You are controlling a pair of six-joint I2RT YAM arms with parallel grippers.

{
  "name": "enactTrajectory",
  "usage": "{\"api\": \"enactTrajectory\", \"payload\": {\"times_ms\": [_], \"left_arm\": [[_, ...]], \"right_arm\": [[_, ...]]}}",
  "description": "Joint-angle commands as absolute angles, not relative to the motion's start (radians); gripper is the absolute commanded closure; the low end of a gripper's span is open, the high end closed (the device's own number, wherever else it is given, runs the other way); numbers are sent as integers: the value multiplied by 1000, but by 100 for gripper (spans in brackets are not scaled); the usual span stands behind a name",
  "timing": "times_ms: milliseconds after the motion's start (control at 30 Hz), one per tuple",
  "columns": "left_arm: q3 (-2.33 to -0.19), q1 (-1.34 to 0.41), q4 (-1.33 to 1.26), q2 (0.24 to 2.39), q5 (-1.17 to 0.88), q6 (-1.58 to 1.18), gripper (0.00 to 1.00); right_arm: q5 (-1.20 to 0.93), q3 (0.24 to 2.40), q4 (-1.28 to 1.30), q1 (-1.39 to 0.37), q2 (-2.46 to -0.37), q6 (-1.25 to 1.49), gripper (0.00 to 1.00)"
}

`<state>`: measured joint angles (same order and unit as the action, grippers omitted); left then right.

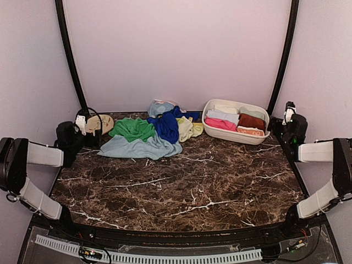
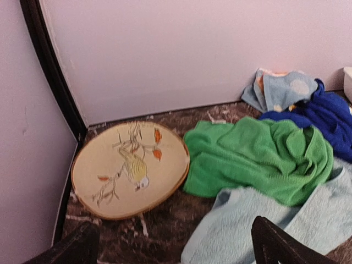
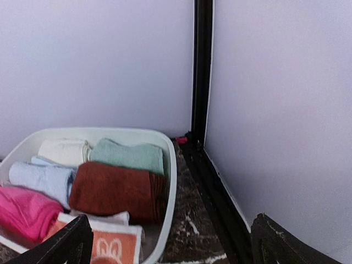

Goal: Roll the towels
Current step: Adjust the towel pile.

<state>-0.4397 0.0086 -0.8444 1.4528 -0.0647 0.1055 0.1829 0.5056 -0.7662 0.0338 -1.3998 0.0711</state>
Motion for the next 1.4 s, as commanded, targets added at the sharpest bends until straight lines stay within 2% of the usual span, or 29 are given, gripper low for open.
{"api": "enactTrajectory", "payload": {"times_ms": [0,100,133,167,233,267,400,533,667,833,1067,1233,1367], "left_arm": [[-734,14,-219,1358,-203,184,1],[-815,14,-36,1355,-322,273,1],[-829,14,1,1358,-346,300,1],[-850,13,33,1364,-363,317,1],[-893,13,112,1393,-398,344,2],[-916,13,157,1411,-424,358,2],[-964,-19,229,1480,-438,400,3],[-965,-83,238,1548,-372,510,4],[-1027,-92,285,1641,-352,555,12],[-1049,-92,265,1700,-334,584,15],[-1077,-92,257,1759,-306,600,21],[-1063,-91,244,1783,-271,608,36],[-1074,-91,294,1790,-276,613,60]], "right_arm": [[209,688,-376,37,-1361,130,0],[313,775,-197,41,-1332,416,0],[300,802,-139,56,-1323,482,0],[200,802,-152,67,-1312,490,0],[-14,780,-240,53,-1294,463,0],[-40,794,-226,10,-1295,444,0],[134,882,-124,-272,-1332,301,0],[175,946,-84,-480,-1421,280,7],[205,1014,-54,-645,-1543,272,11],[181,1140,9,-761,-1703,256,16],[96,1391,74,-833,-1924,255,25],[102,1569,142,-881,-2099,219,34],[76,1683,186,-890,-2220,225,41]]}}
